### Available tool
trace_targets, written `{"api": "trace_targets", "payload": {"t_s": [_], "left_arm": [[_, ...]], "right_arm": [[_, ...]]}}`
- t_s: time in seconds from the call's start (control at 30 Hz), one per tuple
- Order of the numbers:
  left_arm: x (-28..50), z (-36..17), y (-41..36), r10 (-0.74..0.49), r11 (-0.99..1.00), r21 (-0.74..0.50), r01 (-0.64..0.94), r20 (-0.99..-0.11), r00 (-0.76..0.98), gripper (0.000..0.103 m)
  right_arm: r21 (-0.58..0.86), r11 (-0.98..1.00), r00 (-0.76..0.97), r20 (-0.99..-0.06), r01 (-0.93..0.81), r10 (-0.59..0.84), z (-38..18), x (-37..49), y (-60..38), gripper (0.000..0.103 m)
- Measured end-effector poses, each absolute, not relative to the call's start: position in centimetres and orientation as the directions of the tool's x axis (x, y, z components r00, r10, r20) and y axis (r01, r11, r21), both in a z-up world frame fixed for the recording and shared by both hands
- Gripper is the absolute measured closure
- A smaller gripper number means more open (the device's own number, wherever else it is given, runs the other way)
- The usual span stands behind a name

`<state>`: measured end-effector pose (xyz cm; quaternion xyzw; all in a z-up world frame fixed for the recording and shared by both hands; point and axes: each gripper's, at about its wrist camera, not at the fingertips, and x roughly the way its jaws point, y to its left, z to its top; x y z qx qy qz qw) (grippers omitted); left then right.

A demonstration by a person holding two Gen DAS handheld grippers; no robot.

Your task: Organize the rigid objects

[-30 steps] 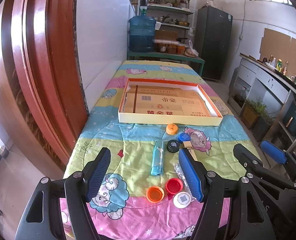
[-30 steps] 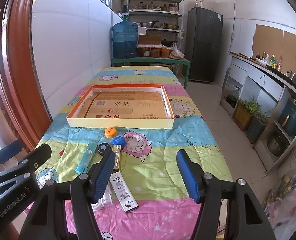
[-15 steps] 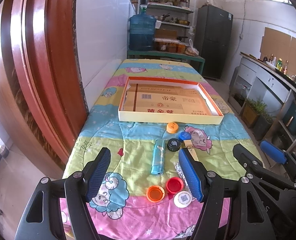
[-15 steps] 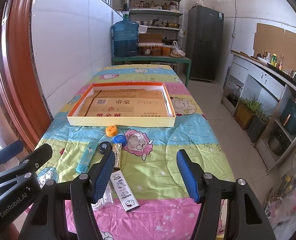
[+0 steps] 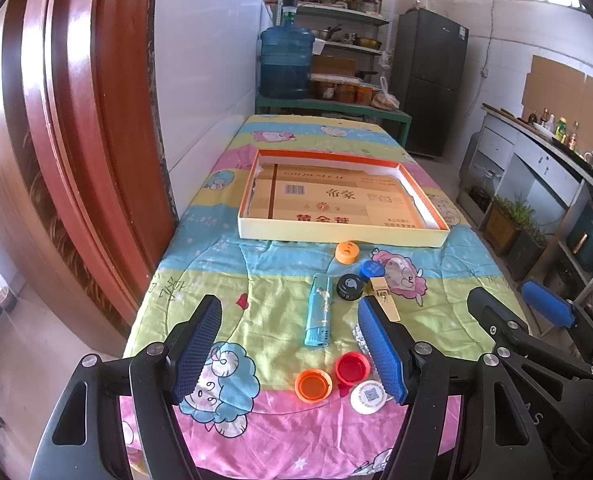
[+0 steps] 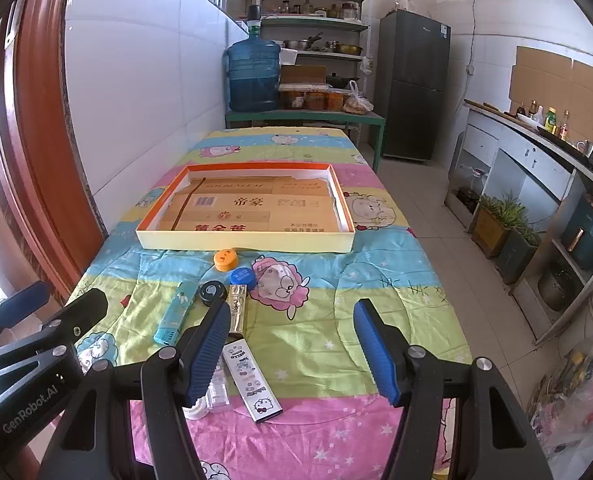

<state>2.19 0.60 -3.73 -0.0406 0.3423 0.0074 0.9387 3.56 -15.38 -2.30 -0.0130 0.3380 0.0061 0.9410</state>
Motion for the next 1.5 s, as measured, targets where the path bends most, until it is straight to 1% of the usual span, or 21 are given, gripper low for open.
{"api": "trace_targets", "payload": {"t_s": [0.23,0.6,0.73,0.87,0.93,1.0,1.13,1.23,1.37,1.5], "left_arm": [[2.2,-3.8,0.6,-0.014,0.997,-0.071,-0.042,-0.645,0.764,0.031],[2.2,-4.0,0.6,-0.013,0.997,-0.069,-0.042,-0.646,0.763,0.031],[2.3,-4.0,0.6,-0.014,0.997,-0.069,-0.041,-0.648,0.762,0.031],[2.2,-4.2,1.2,-0.006,0.997,-0.061,-0.044,-0.645,0.764,0.031],[2.3,-4.3,1.8,-0.024,0.996,-0.078,-0.034,-0.643,0.766,0.031],[2.2,-4.5,2.2,-0.04,0.996,-0.084,-0.019,-0.644,0.764,0.031],[2.1,-5.9,2.5,-0.077,0.996,-0.088,0.025,-0.665,0.743,0.031],[1.8,-7.2,2.3,-0.119,0.992,-0.108,0.061,-0.686,0.718,0.031],[1.3,-9.0,1.8,-0.15,0.989,-0.106,0.107,-0.709,0.689,0.031],[1.3,-10.5,1.5,-0.173,0.984,-0.106,0.142,-0.738,0.652,0.031]], "right_arm": [[0.014,0.999,0.766,-0.642,-0.036,0.037,-2.5,3.5,-15.6,0.039],[0.011,0.999,0.765,-0.643,-0.033,0.032,-2.4,3.6,-15.6,0.039],[0.041,0.998,0.76,-0.647,-0.048,0.063,-2.6,3.7,-15.9,0.039],[0.071,0.997,0.75,-0.657,-0.042,0.078,-3.0,3.8,-16.8,0.039],[0.075,0.997,0.735,-0.675,-0.017,0.063,-3.4,3.8,-17.4,0.039],[0.08,0.997,0.709,-0.702,-0.014,0.066,-4.3,3.9,-18.1,0.042],[0.059,0.995,0.668,-0.738,-0.078,0.096,-6.4,3.6,-18.2,0.044],[0.083,0.987,0.629,-0.762,-0.136,0.151,-7.5,3.3,-18.0,0.044],[0.108,0.974,0.597,-0.775,-0.198,0.208,-8.3,2.8,-17.6,0.044],[0.094,0.968,0.583,-0.783,-0.234,0.217,-8.7,2.5,-17.0,0.044]]}}
